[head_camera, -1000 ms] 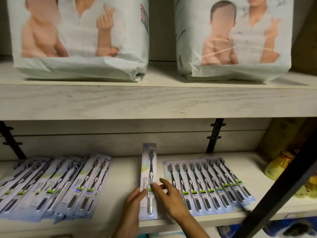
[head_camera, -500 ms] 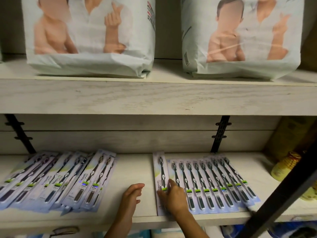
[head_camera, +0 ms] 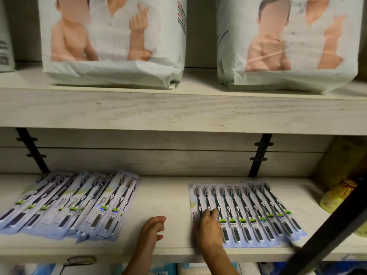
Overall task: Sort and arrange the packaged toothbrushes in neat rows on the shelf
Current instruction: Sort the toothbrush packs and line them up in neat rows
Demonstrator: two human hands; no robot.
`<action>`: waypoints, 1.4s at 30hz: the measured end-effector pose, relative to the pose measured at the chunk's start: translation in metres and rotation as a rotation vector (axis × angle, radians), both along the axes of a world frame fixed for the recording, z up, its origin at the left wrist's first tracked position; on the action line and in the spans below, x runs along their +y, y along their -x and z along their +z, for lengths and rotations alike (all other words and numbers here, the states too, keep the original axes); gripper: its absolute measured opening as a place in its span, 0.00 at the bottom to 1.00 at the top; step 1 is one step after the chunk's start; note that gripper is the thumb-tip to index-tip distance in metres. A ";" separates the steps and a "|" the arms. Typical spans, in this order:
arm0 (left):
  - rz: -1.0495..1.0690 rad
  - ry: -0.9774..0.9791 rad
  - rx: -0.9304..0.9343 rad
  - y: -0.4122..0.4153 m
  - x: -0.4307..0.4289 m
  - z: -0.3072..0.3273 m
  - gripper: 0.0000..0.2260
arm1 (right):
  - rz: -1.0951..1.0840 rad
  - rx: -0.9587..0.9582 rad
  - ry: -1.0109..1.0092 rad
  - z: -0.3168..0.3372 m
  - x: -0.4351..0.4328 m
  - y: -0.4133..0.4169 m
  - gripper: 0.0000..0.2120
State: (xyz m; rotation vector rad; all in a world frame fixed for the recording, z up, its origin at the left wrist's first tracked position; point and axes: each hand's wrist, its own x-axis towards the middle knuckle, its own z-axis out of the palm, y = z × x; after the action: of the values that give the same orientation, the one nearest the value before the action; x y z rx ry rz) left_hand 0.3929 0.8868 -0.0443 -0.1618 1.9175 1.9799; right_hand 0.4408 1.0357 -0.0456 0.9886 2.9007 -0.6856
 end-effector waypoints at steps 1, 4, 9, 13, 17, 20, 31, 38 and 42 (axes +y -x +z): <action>0.006 0.005 -0.005 0.000 -0.001 -0.001 0.13 | -0.003 -0.006 -0.007 -0.001 0.000 -0.001 0.18; 0.015 0.021 -0.023 0.000 -0.007 -0.004 0.13 | 0.030 -0.026 -0.018 -0.003 0.002 -0.004 0.19; 0.046 0.034 -0.071 0.004 -0.029 0.004 0.01 | 0.013 0.000 0.014 -0.005 0.006 -0.005 0.20; -0.003 0.067 -0.105 0.019 -0.058 0.007 0.09 | -0.021 0.081 0.091 -0.001 -0.009 -0.004 0.32; 0.120 0.081 0.070 0.028 -0.082 0.011 0.07 | 0.080 0.240 0.128 0.006 -0.045 0.013 0.27; 0.098 0.162 0.245 0.040 -0.103 0.013 0.09 | 0.160 0.264 0.198 0.009 -0.074 0.031 0.23; -0.139 1.282 0.548 0.102 -0.143 0.007 0.29 | 0.226 0.280 0.252 0.014 -0.122 0.053 0.17; -0.144 1.231 0.547 0.108 -0.141 0.000 0.26 | 0.251 0.286 0.267 0.022 -0.126 0.061 0.16; -0.048 0.990 0.572 0.101 -0.138 0.004 0.27 | 0.207 0.310 0.389 0.022 -0.129 0.063 0.15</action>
State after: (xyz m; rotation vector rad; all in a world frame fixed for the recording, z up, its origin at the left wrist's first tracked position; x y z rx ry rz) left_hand 0.2915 0.7490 -0.0400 0.2220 3.0739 0.9120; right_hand 0.3782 0.9067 -0.0234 0.5728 2.8740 -1.4238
